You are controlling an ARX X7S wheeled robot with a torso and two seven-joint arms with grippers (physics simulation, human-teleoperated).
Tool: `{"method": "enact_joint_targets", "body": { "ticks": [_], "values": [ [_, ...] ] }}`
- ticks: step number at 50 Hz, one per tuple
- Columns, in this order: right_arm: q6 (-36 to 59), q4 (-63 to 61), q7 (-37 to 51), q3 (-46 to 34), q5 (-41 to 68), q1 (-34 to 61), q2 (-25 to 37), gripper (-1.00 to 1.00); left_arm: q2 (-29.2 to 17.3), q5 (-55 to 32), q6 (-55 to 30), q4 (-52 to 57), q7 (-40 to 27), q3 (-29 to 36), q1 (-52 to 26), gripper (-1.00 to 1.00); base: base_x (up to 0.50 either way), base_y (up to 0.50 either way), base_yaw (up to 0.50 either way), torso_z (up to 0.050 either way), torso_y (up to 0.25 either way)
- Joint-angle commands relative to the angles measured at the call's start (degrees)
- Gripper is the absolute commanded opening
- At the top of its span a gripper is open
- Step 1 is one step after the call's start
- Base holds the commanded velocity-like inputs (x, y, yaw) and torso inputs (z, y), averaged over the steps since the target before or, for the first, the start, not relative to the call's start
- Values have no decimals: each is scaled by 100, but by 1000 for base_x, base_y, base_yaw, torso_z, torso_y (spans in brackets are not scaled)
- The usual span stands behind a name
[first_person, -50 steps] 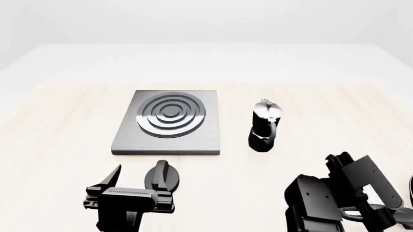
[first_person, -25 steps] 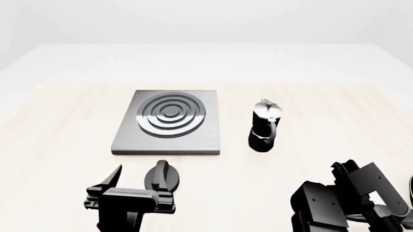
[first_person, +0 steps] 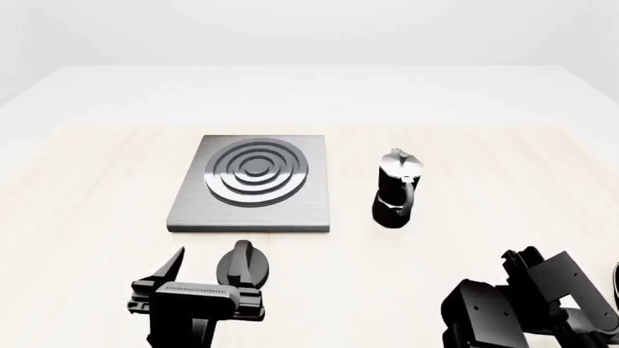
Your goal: Put the frying pan on the stove.
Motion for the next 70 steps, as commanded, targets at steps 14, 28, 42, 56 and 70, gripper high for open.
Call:
{"method": "enact_joint_targets", "body": {
  "ticks": [14, 28, 42, 56, 70],
  "values": [
    [-228, 508, -205, 88, 185, 10, 28, 100, -32, -28, 8, -8, -45, 62, -22, 100, 0, 0, 0, 0, 0],
    [-281, 698, -387, 181, 403, 11, 18, 100, -39, -36, 11, -27, -74, 99, -62, 100, 0, 0, 0, 0, 0],
    [-392, 889, -493, 259, 531, -18, 20, 100, -46, -49, 19, -72, -92, 136, -97, 100, 0, 0, 0, 0, 0],
    [-485, 1040, -558, 275, 574, -19, 22, 100, -85, -62, 19, -10, -129, 162, -48, 100, 0, 0, 0, 0, 0],
    [-472, 989, -498, 302, 600, -87, 57, -100, -110, -78, 12, 16, -160, 187, -50, 100, 0, 0, 0, 0, 0]
  ]
}}
